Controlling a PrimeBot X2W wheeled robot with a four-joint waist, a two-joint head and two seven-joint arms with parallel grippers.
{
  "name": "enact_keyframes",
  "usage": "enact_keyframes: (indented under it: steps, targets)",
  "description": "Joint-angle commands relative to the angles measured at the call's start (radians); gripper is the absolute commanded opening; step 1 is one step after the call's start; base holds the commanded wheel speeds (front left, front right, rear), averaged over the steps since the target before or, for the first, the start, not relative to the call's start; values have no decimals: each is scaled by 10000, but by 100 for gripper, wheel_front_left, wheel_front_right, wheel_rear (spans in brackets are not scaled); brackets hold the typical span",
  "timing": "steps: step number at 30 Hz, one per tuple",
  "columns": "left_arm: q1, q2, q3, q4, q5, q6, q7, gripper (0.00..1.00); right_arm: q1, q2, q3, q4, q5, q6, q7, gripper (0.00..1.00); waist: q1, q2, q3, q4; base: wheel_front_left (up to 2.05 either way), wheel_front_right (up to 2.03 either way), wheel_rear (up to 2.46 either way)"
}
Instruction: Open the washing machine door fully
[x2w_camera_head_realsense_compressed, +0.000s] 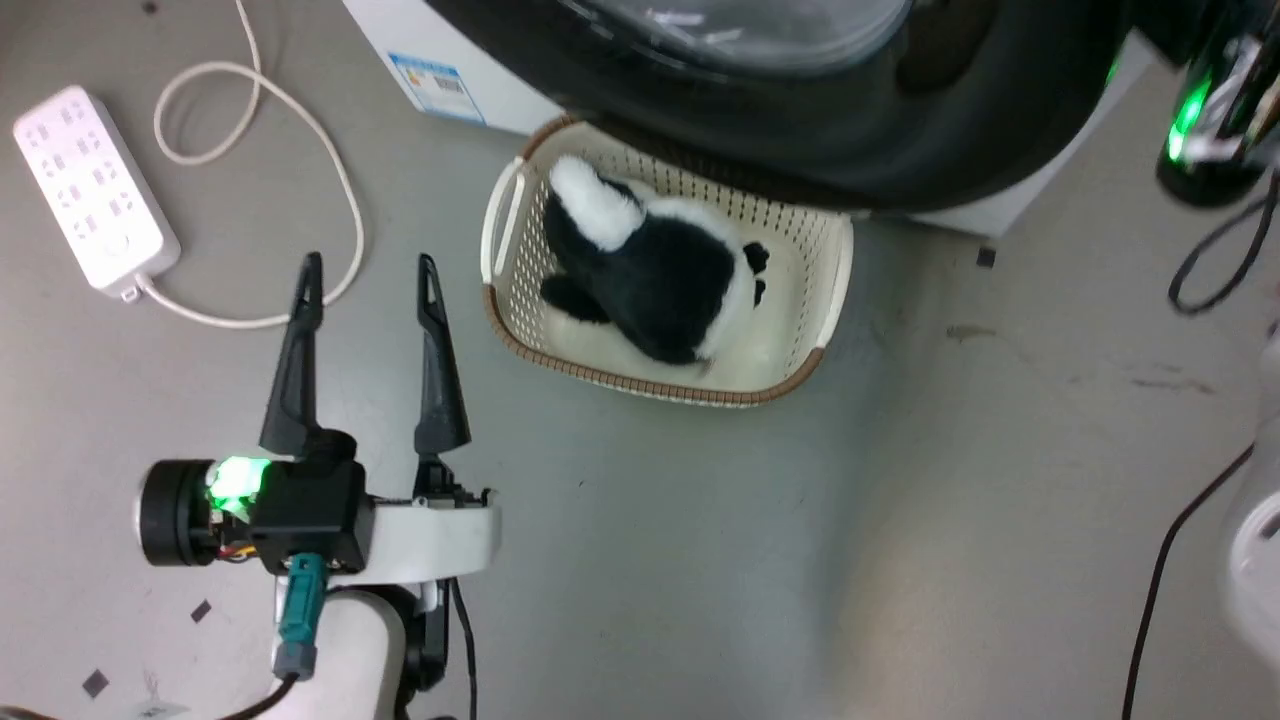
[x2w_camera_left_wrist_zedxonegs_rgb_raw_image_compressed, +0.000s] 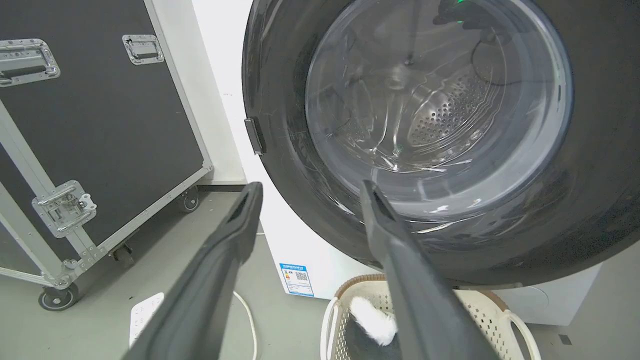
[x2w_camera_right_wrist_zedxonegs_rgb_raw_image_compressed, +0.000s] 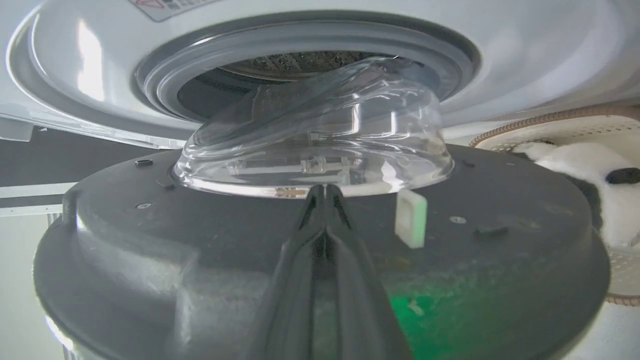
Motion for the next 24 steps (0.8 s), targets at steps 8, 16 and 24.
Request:
enact_keyframes:
  steps: [8,16,24]
  targets:
    - [450,-81,-280,372,101,-195,-53,100,1654,142,879,-173,1168,10,612,0,1,0,-908,-69,0,0,0]
    - [799,-100,-489,755,98,-339,-53,100,2982,145,3383,-226,3515,10,415,0,1,0,-1543,-70,0,0,0]
    - [1390,-109,-639,1085,27,-474,-53,100,5500,146,7783,-1954,7014,10,-305,0,1,0,-2279,-55,0,0,0]
